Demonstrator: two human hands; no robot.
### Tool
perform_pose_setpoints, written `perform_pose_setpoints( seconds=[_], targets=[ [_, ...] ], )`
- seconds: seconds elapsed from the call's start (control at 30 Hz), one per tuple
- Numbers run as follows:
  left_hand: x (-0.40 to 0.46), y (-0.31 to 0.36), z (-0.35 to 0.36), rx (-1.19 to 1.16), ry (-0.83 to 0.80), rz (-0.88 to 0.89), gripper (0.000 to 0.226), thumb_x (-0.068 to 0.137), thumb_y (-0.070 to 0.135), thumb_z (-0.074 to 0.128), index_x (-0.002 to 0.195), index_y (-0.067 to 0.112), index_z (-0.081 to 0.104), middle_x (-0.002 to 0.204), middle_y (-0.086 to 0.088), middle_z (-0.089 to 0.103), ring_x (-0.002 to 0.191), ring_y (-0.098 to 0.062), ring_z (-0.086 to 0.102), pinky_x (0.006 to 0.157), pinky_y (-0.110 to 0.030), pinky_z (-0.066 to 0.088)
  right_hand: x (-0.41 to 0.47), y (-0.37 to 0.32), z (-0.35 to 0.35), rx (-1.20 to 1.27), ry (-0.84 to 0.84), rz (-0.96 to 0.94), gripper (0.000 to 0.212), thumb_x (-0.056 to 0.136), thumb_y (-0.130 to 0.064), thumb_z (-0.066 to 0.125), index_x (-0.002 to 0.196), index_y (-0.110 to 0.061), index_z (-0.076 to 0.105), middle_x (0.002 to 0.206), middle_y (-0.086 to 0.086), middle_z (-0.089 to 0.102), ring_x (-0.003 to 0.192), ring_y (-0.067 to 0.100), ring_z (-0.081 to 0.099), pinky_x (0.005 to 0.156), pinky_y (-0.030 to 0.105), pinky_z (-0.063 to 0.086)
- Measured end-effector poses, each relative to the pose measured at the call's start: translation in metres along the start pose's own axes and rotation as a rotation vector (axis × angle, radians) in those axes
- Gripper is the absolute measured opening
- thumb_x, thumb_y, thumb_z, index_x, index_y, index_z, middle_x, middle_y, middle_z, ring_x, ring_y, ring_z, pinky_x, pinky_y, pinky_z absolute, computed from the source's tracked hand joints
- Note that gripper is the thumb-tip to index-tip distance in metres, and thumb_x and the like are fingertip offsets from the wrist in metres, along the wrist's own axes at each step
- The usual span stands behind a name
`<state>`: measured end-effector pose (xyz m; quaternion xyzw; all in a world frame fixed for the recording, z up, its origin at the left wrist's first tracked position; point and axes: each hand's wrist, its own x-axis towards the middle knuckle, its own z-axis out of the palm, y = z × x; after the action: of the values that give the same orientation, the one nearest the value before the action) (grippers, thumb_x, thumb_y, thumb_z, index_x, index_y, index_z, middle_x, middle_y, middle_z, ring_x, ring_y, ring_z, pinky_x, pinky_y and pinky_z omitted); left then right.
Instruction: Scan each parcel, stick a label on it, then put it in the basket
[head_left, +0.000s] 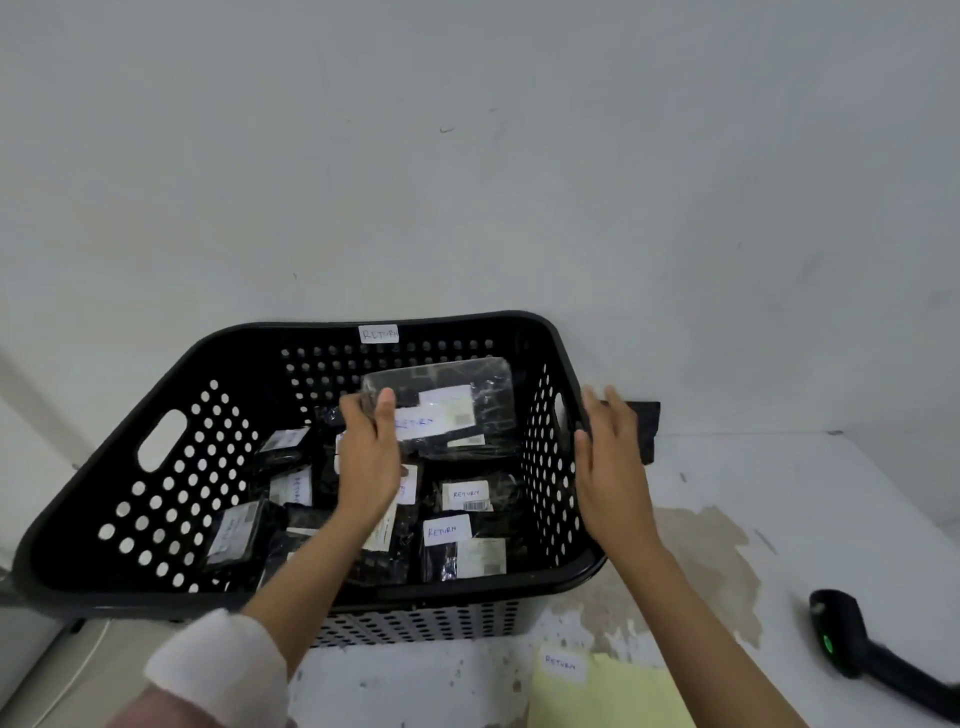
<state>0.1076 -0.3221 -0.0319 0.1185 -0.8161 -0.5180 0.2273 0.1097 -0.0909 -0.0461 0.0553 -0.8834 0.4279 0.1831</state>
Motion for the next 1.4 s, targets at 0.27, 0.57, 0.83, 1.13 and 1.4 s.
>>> perform_pose_setpoints(
  seconds=[0.27, 0.57, 0.83, 1.13, 1.4],
  targets=[
    [0.042, -0.055, 0.016, 0.006, -0.436, -0.649, 0.070, 0.095, 0.057, 0.034, 0.144, 0.007, 0.028, 0.135, -0.014, 0.047, 0.088, -0.032, 0.064, 0.059, -0.038, 0.061, 0.003, -0.003, -0.001, -0.150, -0.135, 0.098, 0.028, 0.097, -0.008, 0.046, 0.123, -0.008, 0.058, 0.152, 0.003, 0.026, 0.104, 0.020, 0.059, 0.085, 0.028, 0.048],
    [0.041, -0.078, 0.067, 0.678, -0.488, -0.417, 0.056, 0.096, 0.035, 0.051, 0.134, -0.004, 0.040, 0.143, -0.028, 0.034, 0.131, -0.040, 0.037, 0.100, -0.040, 0.040, 0.002, -0.006, -0.003, -0.236, -0.154, 0.125, 0.027, 0.094, -0.017, 0.054, 0.121, -0.016, 0.054, 0.145, 0.000, 0.031, 0.092, 0.018, 0.059, 0.076, 0.029, 0.051],
    [0.043, -0.095, 0.064, 0.981, -0.795, -0.004, 0.048, 0.096, 0.015, 0.049, 0.141, 0.009, 0.036, 0.144, -0.017, 0.033, 0.127, -0.035, 0.045, 0.104, -0.039, 0.041, 0.004, -0.004, -0.001, -0.253, -0.159, 0.142, 0.029, 0.093, -0.018, 0.055, 0.122, -0.017, 0.052, 0.137, 0.001, 0.037, 0.094, 0.020, 0.058, 0.077, 0.031, 0.052],
    [0.034, -0.079, 0.063, 0.925, -0.855, -0.027, 0.058, 0.099, 0.024, 0.045, 0.150, 0.012, 0.020, 0.151, -0.019, 0.020, 0.133, -0.036, 0.036, 0.107, -0.039, 0.036, 0.004, 0.001, -0.002, -0.140, -0.168, 0.113, 0.040, 0.095, -0.020, 0.052, 0.134, -0.021, 0.043, 0.137, 0.005, 0.037, 0.102, 0.023, 0.056, 0.084, 0.034, 0.051],
    [0.008, 0.028, 0.081, 0.067, -0.429, 0.102, 0.025, 0.101, 0.013, 0.040, 0.119, 0.010, 0.057, 0.121, -0.012, 0.059, 0.096, -0.023, 0.062, 0.089, -0.037, 0.052, 0.000, 0.019, -0.014, 0.491, -0.252, 0.242, 0.057, 0.102, -0.043, 0.034, 0.153, -0.026, 0.015, 0.143, -0.011, 0.039, 0.129, -0.005, 0.038, 0.100, 0.005, 0.025]
  ],
)
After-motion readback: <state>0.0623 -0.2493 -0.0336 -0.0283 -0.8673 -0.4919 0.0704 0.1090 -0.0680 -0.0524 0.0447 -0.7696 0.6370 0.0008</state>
